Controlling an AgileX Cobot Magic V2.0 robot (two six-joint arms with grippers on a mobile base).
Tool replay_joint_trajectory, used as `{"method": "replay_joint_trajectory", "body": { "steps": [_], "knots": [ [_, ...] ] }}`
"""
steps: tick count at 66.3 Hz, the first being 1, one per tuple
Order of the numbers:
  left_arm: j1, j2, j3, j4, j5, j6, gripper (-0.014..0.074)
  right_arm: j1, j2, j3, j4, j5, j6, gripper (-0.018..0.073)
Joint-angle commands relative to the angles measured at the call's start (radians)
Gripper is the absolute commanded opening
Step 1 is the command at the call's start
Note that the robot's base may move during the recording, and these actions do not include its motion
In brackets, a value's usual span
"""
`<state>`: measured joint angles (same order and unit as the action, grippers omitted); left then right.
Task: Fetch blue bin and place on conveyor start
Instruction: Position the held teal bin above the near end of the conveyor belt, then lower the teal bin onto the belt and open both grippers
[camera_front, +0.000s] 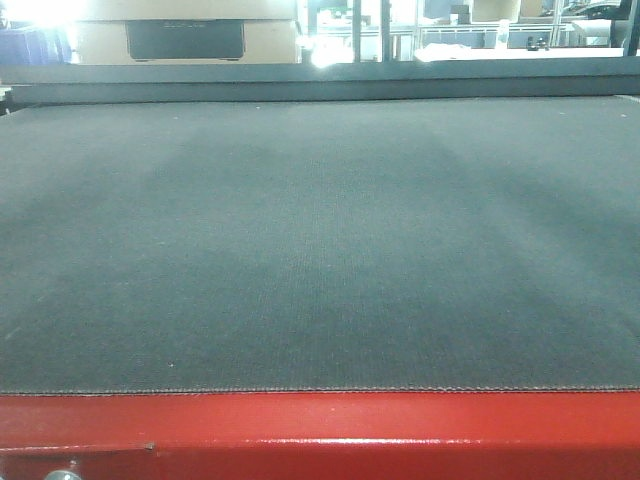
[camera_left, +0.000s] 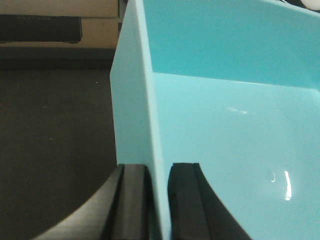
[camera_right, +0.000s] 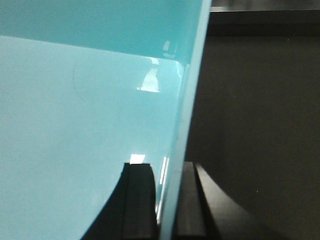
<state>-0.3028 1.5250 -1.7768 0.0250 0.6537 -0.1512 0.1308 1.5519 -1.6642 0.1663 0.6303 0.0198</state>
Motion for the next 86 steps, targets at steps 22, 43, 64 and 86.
{"method": "replay_joint_trajectory", "body": {
  "steps": [22,43,64,86],
  "knots": [
    [0.001,-0.022,-0.013,-0.039,-0.060,-0.010,-0.0111,-0.008,0.000,-0.008,-0.032,-0.041,-0.026,-0.0151],
    [0.001,-0.022,-0.013,-0.039,-0.060,-0.010,-0.0111,-0.008,0.000,-0.008,-0.032,-0.041,-0.026,-0.0151],
    [0.001,-0.022,-0.013,-0.039,-0.060,-0.010,-0.0111,-0.008,0.000,-0.008,-0.032,-0.041,-0.026,-0.0151],
    [0.001,-0.022,-0.013,-0.039,-0.060,-0.010,-0.0111,-0.008,-0.001,-0.008,-0.032,-0.033,-0.026,-0.0151]
  ]
}}
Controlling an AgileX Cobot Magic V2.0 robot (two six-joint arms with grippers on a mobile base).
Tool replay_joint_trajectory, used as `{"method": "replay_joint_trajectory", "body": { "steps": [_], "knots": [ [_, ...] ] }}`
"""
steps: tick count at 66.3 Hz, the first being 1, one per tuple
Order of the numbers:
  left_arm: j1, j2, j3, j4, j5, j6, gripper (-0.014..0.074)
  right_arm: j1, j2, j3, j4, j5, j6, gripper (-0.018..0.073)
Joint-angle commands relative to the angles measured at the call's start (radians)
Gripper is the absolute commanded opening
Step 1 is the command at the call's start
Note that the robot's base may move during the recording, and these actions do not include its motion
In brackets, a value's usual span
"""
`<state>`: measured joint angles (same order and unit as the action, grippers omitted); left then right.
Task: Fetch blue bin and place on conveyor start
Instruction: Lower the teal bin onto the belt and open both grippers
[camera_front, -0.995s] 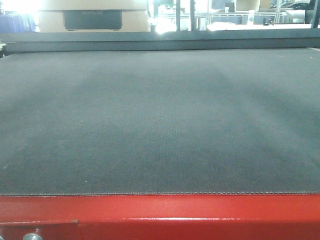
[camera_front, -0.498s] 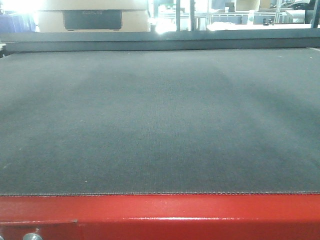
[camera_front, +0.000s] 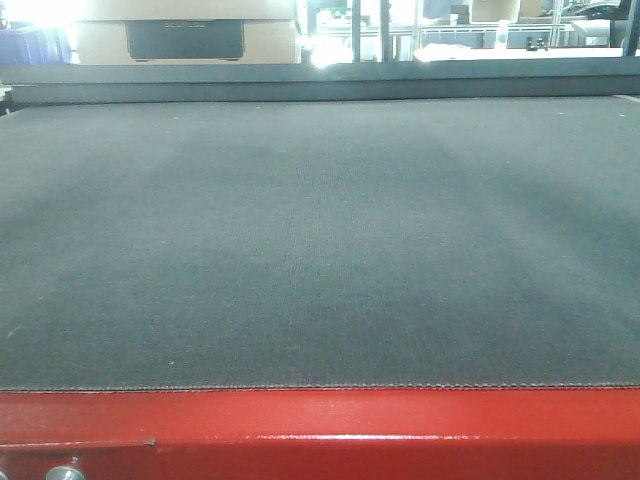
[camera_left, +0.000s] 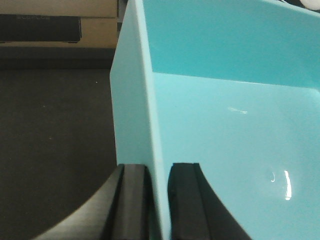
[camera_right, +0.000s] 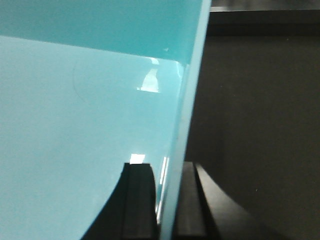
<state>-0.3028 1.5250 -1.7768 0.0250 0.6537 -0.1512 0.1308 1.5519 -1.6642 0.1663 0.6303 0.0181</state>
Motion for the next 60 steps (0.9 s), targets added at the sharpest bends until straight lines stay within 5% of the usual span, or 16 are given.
{"method": "replay_joint_trajectory", "body": {
  "steps": [1,26,42,60],
  "knots": [
    [0.001,-0.022,-0.013,-0.039,-0.058,-0.010,-0.0111,-0.008,-0.001,-0.008,-0.032,-0.030,-0.025,-0.0151],
    [0.001,-0.036,0.049,-0.037,0.244,0.013,-0.0111,-0.008,-0.071,-0.008,-0.026,0.285,-0.025,-0.0151],
    [0.001,-0.021,0.327,-0.037,0.047,0.013,-0.0111,-0.008,-0.067,0.167,-0.026,0.204,-0.025,-0.0151],
    [0.001,0.084,0.497,-0.037,-0.147,0.016,-0.0111,-0.008,-0.014,0.446,-0.026,-0.097,-0.025,-0.0151]
  ]
}}
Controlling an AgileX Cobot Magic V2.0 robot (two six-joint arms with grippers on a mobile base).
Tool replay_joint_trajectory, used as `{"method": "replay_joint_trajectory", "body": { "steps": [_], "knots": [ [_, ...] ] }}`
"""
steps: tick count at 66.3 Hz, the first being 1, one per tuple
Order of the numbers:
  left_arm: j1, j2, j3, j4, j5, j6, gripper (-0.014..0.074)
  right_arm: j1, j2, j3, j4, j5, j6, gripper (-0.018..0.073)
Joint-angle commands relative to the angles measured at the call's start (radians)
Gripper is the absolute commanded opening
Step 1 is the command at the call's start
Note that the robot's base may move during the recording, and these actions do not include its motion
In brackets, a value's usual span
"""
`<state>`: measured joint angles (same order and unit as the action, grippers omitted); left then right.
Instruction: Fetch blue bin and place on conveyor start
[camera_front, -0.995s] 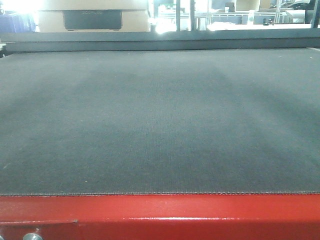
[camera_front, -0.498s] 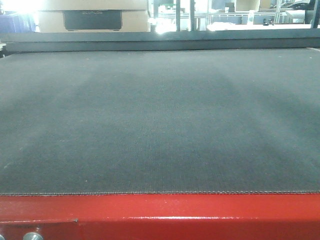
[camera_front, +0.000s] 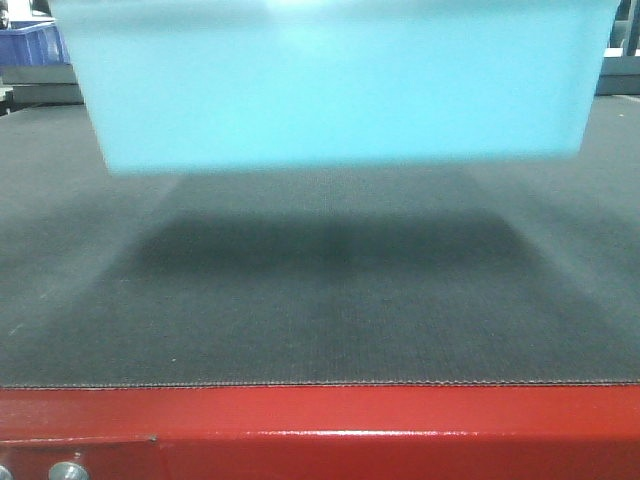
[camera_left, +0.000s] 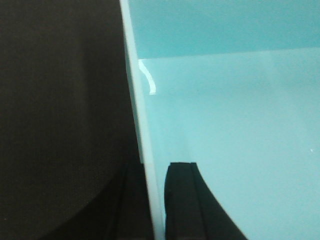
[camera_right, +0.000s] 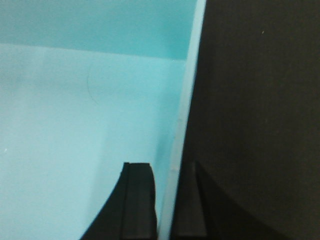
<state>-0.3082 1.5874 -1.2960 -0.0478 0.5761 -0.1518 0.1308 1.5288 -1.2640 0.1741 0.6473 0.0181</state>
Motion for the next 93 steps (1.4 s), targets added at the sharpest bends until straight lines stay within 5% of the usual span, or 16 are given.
{"method": "replay_joint_trajectory", "body": {
  "steps": [1,13,19,24,36,55,66,76,93],
  "knots": [
    [0.006,0.029,0.019,0.036,-0.069,0.016,-0.0111,-0.008,0.016,0.052,-0.034,-0.122,-0.025,-0.0151],
    [0.006,0.096,0.018,0.036,-0.078,0.016,-0.0101,-0.008,0.092,0.070,-0.034,-0.147,-0.025,-0.0150],
    [0.006,0.106,0.018,0.036,-0.069,0.016,-0.0003,-0.008,0.106,0.068,-0.034,-0.146,-0.025,-0.0090],
    [0.006,0.106,0.018,0.036,-0.064,0.016,0.0143,-0.008,0.106,0.068,-0.034,-0.141,-0.025,0.0046],
    [0.006,0.094,0.007,0.036,-0.044,0.016,0.0623,-0.008,0.089,0.066,-0.034,-0.141,-0.025,0.0559],
    [0.006,-0.034,-0.016,0.073,0.044,0.016,0.0437,-0.028,-0.036,0.066,-0.034,-0.136,-0.025,0.0450],
    [0.006,-0.133,0.000,0.133,0.076,0.016,0.0212,-0.095,-0.145,0.068,-0.036,-0.075,-0.025,0.0159],
    [0.029,-0.216,0.086,0.160,0.024,0.016,-0.0113,-0.146,-0.204,0.104,-0.084,-0.042,-0.025,-0.0129],
    [0.169,-0.316,0.315,0.116,-0.048,0.016,-0.0111,-0.160,-0.298,0.357,-0.122,-0.118,-0.025,-0.0162]
  ]
}}
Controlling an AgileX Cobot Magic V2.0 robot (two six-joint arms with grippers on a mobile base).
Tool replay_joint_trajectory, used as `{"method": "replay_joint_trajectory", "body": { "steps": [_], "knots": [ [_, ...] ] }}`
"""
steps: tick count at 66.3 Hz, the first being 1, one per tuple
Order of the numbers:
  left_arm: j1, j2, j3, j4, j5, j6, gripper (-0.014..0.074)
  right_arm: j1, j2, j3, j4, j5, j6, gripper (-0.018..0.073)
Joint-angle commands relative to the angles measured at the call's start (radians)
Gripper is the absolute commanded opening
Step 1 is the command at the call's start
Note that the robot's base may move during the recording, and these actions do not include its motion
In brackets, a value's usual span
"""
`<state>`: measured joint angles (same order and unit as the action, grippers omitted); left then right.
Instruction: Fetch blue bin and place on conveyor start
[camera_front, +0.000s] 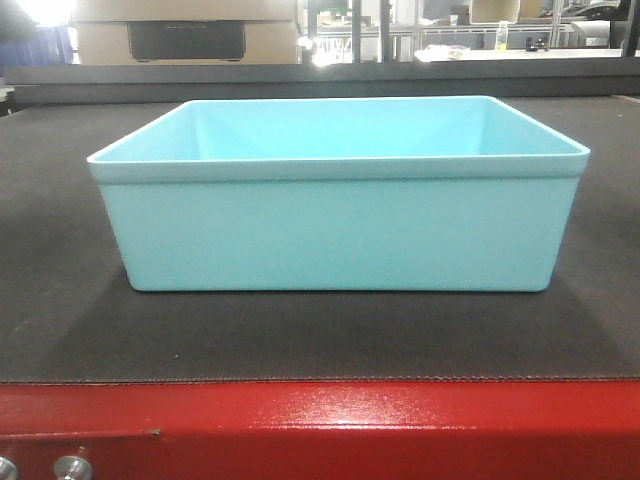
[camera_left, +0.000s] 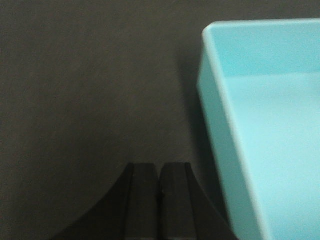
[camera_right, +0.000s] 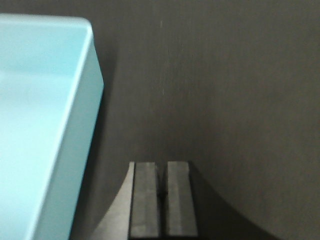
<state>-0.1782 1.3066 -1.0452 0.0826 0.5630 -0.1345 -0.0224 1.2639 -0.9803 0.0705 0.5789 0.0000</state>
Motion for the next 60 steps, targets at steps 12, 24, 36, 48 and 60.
{"method": "replay_joint_trajectory", "body": {
  "steps": [12,24,36,48,60],
  "knots": [
    [0.078,-0.150,0.278,-0.015,-0.117,-0.001,-0.0111,-0.006,-0.142,0.304,-0.018,-0.186,-0.006,-0.0162],
    [0.078,-0.364,0.474,-0.011,-0.246,-0.001,-0.0111,-0.006,-0.332,0.450,-0.022,-0.266,-0.008,-0.0162],
    [0.078,-0.619,0.575,-0.009,-0.293,-0.001,-0.0111,-0.006,-0.590,0.508,-0.045,-0.287,-0.008,-0.0162],
    [0.078,-0.877,0.591,-0.009,-0.290,-0.001,-0.0111,-0.006,-0.831,0.512,-0.071,-0.291,-0.008,-0.0162],
    [0.078,-1.054,0.591,-0.007,-0.290,-0.001,-0.0111,-0.006,-0.989,0.512,-0.071,-0.293,-0.008,-0.0162]
  ]
}}
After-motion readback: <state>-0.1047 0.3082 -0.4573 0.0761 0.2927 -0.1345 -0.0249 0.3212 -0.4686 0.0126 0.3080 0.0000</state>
